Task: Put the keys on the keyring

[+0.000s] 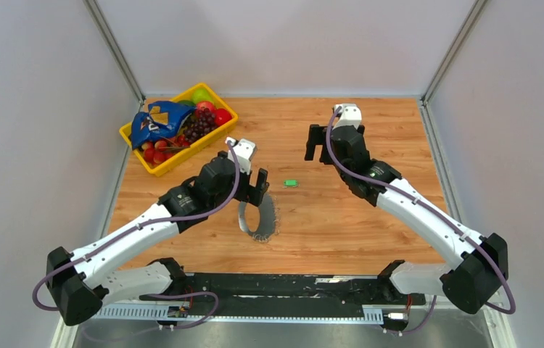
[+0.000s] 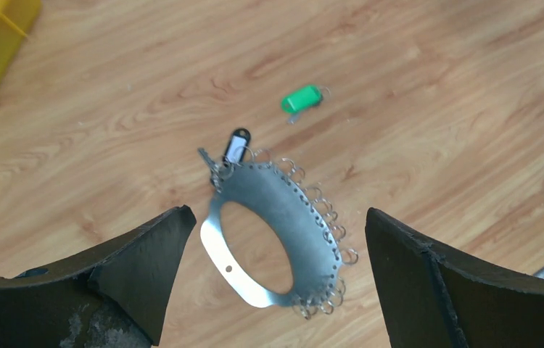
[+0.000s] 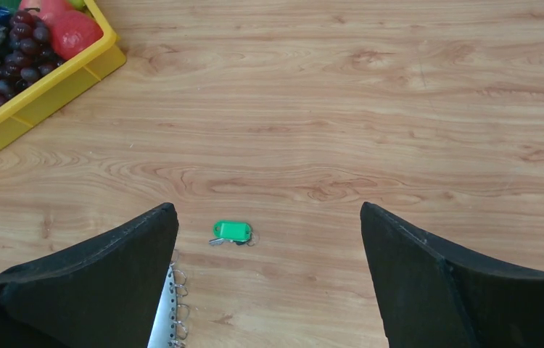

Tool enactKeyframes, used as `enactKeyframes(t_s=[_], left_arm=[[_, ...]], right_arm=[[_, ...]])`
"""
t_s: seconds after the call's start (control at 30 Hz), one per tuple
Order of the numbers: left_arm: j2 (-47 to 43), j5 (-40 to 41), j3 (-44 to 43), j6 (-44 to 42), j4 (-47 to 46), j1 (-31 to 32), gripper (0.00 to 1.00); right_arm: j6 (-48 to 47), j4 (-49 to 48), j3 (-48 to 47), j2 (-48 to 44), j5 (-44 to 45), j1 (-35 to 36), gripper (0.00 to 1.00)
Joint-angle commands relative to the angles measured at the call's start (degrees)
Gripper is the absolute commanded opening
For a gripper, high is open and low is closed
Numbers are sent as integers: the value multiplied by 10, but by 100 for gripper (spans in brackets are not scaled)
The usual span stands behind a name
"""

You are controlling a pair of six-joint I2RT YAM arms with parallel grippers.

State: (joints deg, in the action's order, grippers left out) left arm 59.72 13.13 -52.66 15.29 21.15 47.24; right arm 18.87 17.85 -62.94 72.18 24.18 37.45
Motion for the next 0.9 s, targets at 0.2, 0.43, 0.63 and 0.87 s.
enactKeyframes(t_s=[0.2,0.43,0.63,0.87], left_arm=[[-34,-55,122,54,-67,14,100],[-57,-117,187,79,-62,14,100],[-74,-98,206,117,-32,14,99],[-35,-95,211,146,-32,15,75]], right_arm=[[-8,34,50,-22,-56,2,100],[-13,37,92,-23,-157,12,99],[-15,39,106,-3,-159,59,94],[-5,39,105,18,-170,71,83]])
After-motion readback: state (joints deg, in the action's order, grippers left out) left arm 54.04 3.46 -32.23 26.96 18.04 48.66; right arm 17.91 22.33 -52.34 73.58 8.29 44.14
